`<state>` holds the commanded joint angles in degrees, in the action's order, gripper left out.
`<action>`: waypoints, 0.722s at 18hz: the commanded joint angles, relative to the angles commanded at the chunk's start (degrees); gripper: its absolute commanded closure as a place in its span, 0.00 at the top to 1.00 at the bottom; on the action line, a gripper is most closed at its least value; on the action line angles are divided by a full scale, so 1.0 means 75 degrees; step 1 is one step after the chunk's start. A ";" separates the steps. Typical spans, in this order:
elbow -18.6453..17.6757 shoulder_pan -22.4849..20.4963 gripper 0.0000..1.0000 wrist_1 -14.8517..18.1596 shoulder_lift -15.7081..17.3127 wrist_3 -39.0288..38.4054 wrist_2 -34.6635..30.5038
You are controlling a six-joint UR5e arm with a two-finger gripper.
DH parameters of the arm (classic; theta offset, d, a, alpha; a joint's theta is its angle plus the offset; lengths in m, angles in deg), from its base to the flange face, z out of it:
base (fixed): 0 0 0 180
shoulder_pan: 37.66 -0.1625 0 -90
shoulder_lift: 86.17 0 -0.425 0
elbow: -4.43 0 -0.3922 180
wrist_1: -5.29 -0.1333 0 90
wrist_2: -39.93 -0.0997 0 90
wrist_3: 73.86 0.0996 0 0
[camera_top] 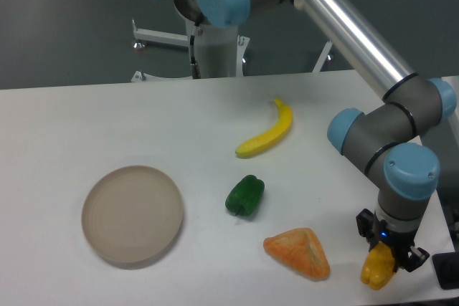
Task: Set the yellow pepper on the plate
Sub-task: 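Lift the yellow pepper held in the gripper off the table, then carry the yellow pepper over to the round beige plate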
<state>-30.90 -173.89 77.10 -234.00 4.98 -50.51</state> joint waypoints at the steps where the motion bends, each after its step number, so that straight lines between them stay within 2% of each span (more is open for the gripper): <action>1: -0.0023 0.0023 0.48 0.0000 0.0012 -0.0012 0.0000; 5: -0.0105 0.0094 0.48 0.0058 0.0210 -0.0058 -0.0047; 7: -0.0338 0.0222 0.48 0.0094 0.0444 -0.0467 -0.0047; 10: -0.0971 0.0258 0.48 0.0245 0.1041 -0.0715 -0.0047; 13: -0.1452 0.0281 0.48 0.0853 0.1697 -0.0761 -0.0047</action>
<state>-41.79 -171.78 83.50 -221.27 -0.73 -50.86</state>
